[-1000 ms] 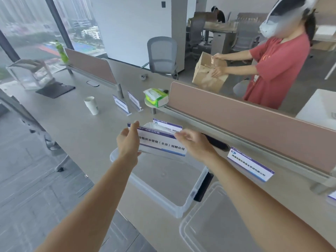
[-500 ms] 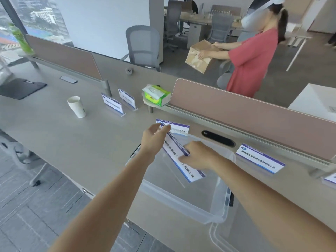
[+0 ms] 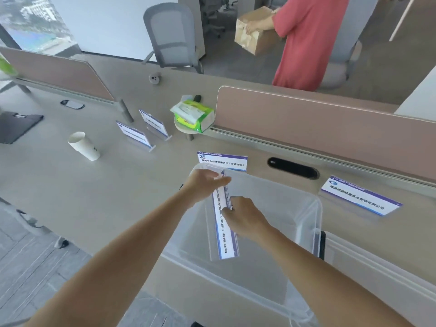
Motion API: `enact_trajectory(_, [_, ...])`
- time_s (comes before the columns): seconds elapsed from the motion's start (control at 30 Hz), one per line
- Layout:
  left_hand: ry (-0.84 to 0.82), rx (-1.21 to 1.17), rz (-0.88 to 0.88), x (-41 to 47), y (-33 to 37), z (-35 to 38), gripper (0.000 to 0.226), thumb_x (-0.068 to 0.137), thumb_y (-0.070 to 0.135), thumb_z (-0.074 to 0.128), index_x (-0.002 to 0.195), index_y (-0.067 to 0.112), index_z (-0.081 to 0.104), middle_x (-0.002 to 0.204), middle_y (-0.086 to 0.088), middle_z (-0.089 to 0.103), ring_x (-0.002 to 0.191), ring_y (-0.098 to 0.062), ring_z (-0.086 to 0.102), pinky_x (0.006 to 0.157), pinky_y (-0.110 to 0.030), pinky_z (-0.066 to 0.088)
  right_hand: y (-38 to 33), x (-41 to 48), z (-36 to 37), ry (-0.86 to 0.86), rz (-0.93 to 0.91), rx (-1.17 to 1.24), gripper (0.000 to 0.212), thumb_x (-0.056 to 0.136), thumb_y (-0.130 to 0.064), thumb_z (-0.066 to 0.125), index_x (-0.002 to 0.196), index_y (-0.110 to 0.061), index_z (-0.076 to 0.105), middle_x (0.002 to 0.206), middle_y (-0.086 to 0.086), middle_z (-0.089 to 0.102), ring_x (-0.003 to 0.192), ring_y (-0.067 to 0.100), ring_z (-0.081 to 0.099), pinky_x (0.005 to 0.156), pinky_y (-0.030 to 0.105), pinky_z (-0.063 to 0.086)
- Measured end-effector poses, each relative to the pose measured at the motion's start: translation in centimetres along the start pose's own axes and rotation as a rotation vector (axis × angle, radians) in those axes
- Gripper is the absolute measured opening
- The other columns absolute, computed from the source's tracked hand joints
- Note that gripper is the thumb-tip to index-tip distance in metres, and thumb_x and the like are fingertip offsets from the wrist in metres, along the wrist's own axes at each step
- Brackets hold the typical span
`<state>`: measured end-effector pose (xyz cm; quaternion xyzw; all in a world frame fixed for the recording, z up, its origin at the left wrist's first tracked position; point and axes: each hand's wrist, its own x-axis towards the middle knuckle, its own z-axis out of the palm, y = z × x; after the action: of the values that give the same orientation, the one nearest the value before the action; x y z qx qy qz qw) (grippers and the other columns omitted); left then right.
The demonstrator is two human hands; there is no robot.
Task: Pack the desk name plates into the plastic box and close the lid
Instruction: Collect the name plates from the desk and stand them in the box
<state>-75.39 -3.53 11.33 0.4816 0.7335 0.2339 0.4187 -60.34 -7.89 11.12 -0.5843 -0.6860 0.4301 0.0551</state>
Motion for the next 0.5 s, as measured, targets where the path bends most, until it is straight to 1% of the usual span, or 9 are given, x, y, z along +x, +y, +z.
enact_trajectory(0.03, [0.011, 0.121, 0.045, 0.6, -0.3, -0.1, 0.043, 0.078, 0.058, 0.072, 0.099, 0.020, 0.073, 0.108, 0.002, 0.072, 0.090, -0.015, 0.065, 0.071, -0.025, 0.046, -0.1, 0.4, 0.3, -0.003, 0.027, -0.003, 0.020, 0.086, -0.018, 0.041, 0.067, -0.013, 0.037, 0.066, 0.001, 0.049, 0.044, 0.017, 0.047, 0.046, 0.024, 0.035])
enact_trajectory(0.07, [0.042, 0.270, 0.104, 1.2, -0.8, -0.3, 0.043, 0.083, 0.058, 0.066, 0.104, 0.021, 0.074, 0.114, 0.004, 0.071, 0.103, -0.016, 0.064, 0.078, -0.026, 0.047, -0.1, 0.8, 0.6, -0.004, 0.058, -0.013, 0.020, 0.087, -0.017, 0.040, 0.067, -0.013, 0.037, 0.067, 0.002, 0.048, 0.043, 0.016, 0.048, 0.045, 0.023, 0.034])
enact_trajectory(0.13, [0.135, 0.524, 0.286, 2.2, -2.0, -1.1, 0.039, 0.091, 0.052, 0.058, 0.114, 0.023, 0.071, 0.122, 0.005, 0.066, 0.119, -0.019, 0.056, 0.090, -0.033, 0.049, -0.1, 1.7, 1.4, -0.016, 0.127, 0.016, 0.021, 0.088, -0.015, 0.039, 0.067, -0.012, 0.036, 0.065, 0.004, 0.049, 0.038, 0.015, 0.052, 0.039, 0.020, 0.033])
enact_trajectory(0.2, [0.185, 0.572, 0.466, 3.3, -3.4, -2.1, 0.033, 0.094, 0.041, 0.057, 0.118, 0.021, 0.068, 0.124, 0.000, 0.062, 0.123, -0.025, 0.050, 0.095, -0.039, 0.048, 0.0, 2.5, 2.3, -0.027, 0.191, 0.075, 0.022, 0.087, -0.013, 0.038, 0.066, -0.010, 0.037, 0.062, 0.010, 0.053, 0.039, 0.023, 0.060, 0.038, 0.018, 0.036])
enact_trajectory(0.23, [0.183, 0.554, 0.500, 3.9, -4.1, -2.5, 0.034, 0.095, 0.036, 0.056, 0.122, 0.018, 0.066, 0.127, -0.002, 0.060, 0.125, -0.028, 0.047, 0.098, -0.040, 0.046, 0.0, 3.0, 2.8, -0.023, 0.224, 0.099, 0.021, 0.086, -0.012, 0.038, 0.065, -0.009, 0.038, 0.062, 0.012, 0.056, 0.043, 0.027, 0.065, 0.041, 0.019, 0.040])
enact_trajectory(0.3, [0.172, 0.536, 0.462, 5.1, -5.4, -3.2, 0.039, 0.097, 0.030, 0.053, 0.132, 0.015, 0.059, 0.135, -0.006, 0.054, 0.131, -0.031, 0.040, 0.104, -0.039, 0.040, -0.4, 3.8, 4.1, -0.007, 0.291, 0.145, 0.019, 0.086, -0.013, 0.039, 0.067, -0.008, 0.041, 0.068, 0.015, 0.059, 0.052, 0.032, 0.070, 0.048, 0.026, 0.049])
enact_trajectory(0.37, [0.155, 0.538, 0.410, 6.4, -6.5, -3.6, 0.045, 0.100, 0.028, 0.046, 0.142, 0.013, 0.048, 0.142, -0.009, 0.049, 0.136, -0.033, 0.034, 0.110, -0.038, 0.030, -0.9, 4.5, 5.6, 0.013, 0.348, 0.187, 0.018, 0.087, -0.013, 0.040, 0.071, -0.007, 0.044, 0.076, 0.013, 0.059, 0.051, 0.030, 0.069, 0.046, 0.026, 0.052])
enact_trajectory(0.43, [0.094, 0.494, 0.356, 7.2, -7.2, -4.0, 0.048, 0.102, 0.027, 0.038, 0.147, 0.012, 0.040, 0.146, -0.013, 0.048, 0.135, -0.034, 0.036, 0.112, -0.037, 0.023, -1.6, 5.4, 7.0, 0.032, 0.389, 0.195, 0.018, 0.088, -0.013, 0.040, 0.073, -0.007, 0.046, 0.081, 0.011, 0.061, 0.049, 0.028, 0.067, 0.046, 0.026, 0.052])
enact_trajectory(0.5, [0.029, 0.424, 0.263, 7.5, -7.7, -4.0, 0.046, 0.104, 0.027, 0.033, 0.147, 0.011, 0.041, 0.144, -0.016, 0.049, 0.132, -0.036, 0.041, 0.109, -0.038, 0.025, -2.3, 6.2, 8.3, 0.044, 0.423, 0.201, 0.017, 0.088, -0.013, 0.040, 0.075, -0.006, 0.049, 0.083, 0.012, 0.063, 0.051, 0.029, 0.069, 0.052, 0.033, 0.057])
